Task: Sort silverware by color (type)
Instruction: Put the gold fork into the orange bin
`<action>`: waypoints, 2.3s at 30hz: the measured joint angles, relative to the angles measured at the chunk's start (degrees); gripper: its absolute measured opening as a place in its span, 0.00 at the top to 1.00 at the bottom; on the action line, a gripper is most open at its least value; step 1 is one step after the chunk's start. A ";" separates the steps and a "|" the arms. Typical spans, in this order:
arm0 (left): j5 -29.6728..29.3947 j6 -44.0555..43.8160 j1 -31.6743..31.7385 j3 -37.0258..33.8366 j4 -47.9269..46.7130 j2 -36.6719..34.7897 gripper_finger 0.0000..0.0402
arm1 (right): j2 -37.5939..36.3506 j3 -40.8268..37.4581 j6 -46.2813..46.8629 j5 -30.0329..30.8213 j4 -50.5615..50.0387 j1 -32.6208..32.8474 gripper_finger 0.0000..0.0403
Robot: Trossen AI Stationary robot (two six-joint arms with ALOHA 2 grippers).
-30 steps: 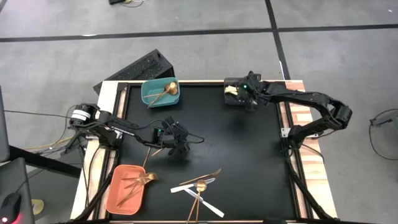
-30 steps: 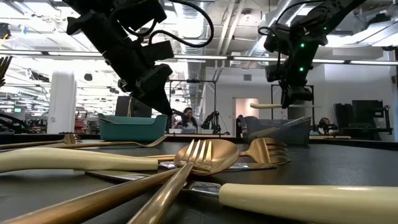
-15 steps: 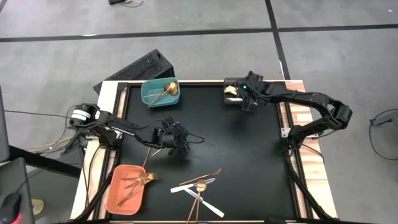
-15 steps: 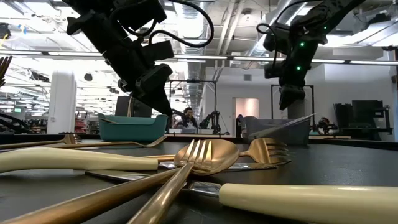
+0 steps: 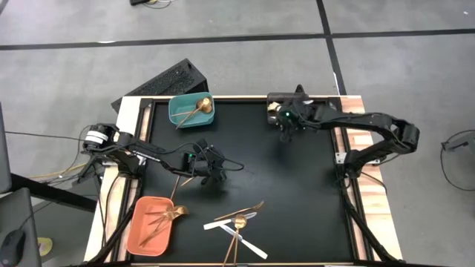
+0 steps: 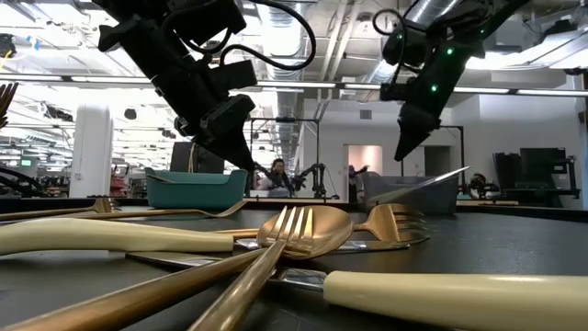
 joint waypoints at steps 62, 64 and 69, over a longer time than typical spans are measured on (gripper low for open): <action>19.32 16.44 -17.34 0.00 23.39 0.13 0.65 | 20.78 -12.79 26.25 -5.40 50.36 49.90 0.55; 18.80 16.42 -16.82 0.00 23.39 0.13 0.65 | 20.82 -12.85 26.39 -7.85 49.62 49.64 0.56; 18.60 16.06 -15.55 0.00 23.10 0.13 0.65 | 20.82 -12.85 26.52 -8.27 48.69 49.64 0.64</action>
